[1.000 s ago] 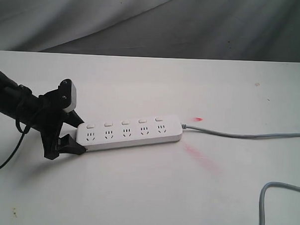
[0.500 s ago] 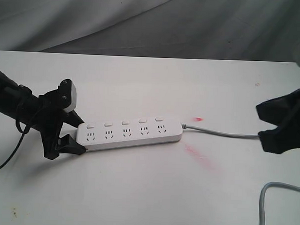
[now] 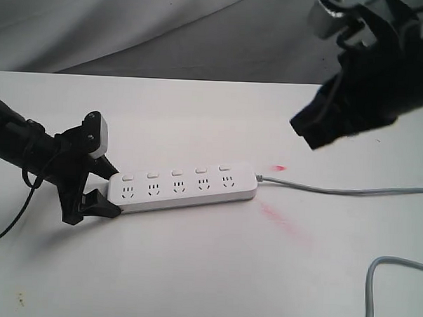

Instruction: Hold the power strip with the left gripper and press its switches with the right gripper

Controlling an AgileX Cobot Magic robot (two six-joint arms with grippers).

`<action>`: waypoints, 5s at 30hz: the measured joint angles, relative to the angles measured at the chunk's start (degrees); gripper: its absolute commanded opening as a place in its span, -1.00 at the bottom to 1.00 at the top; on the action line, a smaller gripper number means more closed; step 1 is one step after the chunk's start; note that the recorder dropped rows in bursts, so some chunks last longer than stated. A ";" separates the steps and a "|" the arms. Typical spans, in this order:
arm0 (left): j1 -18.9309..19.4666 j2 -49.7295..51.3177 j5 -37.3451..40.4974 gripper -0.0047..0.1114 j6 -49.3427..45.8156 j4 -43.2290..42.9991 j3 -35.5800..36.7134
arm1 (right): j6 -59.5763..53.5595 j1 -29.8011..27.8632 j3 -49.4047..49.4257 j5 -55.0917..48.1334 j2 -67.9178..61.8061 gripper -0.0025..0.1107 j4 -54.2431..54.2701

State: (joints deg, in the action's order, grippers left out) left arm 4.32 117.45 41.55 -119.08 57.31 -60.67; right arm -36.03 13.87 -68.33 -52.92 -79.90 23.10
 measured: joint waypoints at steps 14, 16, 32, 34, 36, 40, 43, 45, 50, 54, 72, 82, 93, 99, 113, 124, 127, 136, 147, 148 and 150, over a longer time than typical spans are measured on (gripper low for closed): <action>0.00 0.00 0.00 0.01 0.00 0.00 0.00 | -20.37 -0.41 -16.09 -6.68 -18.06 -0.96 11.59; 0.00 0.00 0.00 0.01 0.00 0.00 0.00 | -21.86 0.43 -16.09 -6.68 -19.17 -0.96 11.98; 0.00 0.00 0.00 0.01 0.00 0.00 0.00 | -34.55 6.51 -27.52 -2.34 -38.98 -0.96 15.42; 0.00 0.00 0.00 0.01 0.00 0.00 0.00 | -34.67 7.27 -31.67 -2.87 -41.63 -0.96 15.54; 0.00 0.00 0.00 0.01 0.00 0.00 0.00 | -34.91 7.74 -35.91 -3.41 -44.54 -0.96 15.54; 0.00 0.00 0.00 0.01 0.00 0.00 0.00 | -34.91 8.49 -41.75 -3.46 -49.32 -0.96 15.54; 0.00 0.00 0.00 0.01 0.00 0.00 0.00 | -35.14 9.60 -43.43 -1.55 -51.77 -0.96 15.54; 0.00 0.00 0.00 0.01 0.00 0.00 0.00 | -35.27 10.52 -43.78 1.41 -53.03 -0.93 15.54; 0.00 0.00 0.00 0.01 0.00 0.00 0.00 | -35.50 11.83 -43.93 5.95 -55.79 -0.50 17.56; 0.00 0.00 0.00 0.01 0.00 0.00 0.00 | -36.98 12.17 -43.93 6.58 -56.67 -0.23 18.41; 0.00 0.00 0.00 0.01 0.00 0.00 0.00 | -45.03 12.96 -44.06 9.34 -58.22 -0.18 22.18; 0.00 0.00 0.00 0.01 0.00 0.00 0.00 | -47.97 12.96 -44.06 10.95 -60.13 -0.18 23.09; 0.00 0.00 0.00 0.01 0.00 0.00 0.00 | -49.11 14.13 -44.06 11.58 -61.08 -0.18 23.59; 0.00 0.00 0.00 0.01 0.00 0.00 0.00 | -49.24 14.13 -44.06 11.71 -61.45 -0.18 23.46; 0.00 0.00 0.00 0.01 0.00 0.00 0.00 | -49.36 14.13 -44.16 11.95 -61.90 -0.18 23.06; 0.00 0.00 0.00 0.01 0.00 0.00 0.00 | -49.36 14.13 -43.85 12.59 -61.90 -0.18 20.91; 0.00 0.04 0.00 0.01 0.00 0.00 0.00 | -49.36 14.13 -43.02 12.95 -61.65 -0.18 21.12; 0.00 0.04 0.00 0.01 0.00 0.00 0.00 | -49.36 13.76 -42.80 12.95 -62.27 -0.18 21.95; 0.00 0.13 0.00 0.01 0.00 0.09 0.00 | -49.49 13.55 -42.68 12.84 -61.76 -0.18 22.88; 0.00 0.13 0.00 0.01 0.00 0.09 0.00 | -49.49 13.55 -42.57 12.84 -61.60 -0.18 22.61; 0.00 0.13 0.00 0.01 0.00 0.09 0.00 | -49.49 13.55 -42.35 12.84 -60.92 -0.18 21.86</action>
State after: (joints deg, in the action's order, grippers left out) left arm 4.32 117.58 41.55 -119.08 57.41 -60.67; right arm -85.51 27.42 -110.69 -40.08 -140.82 44.96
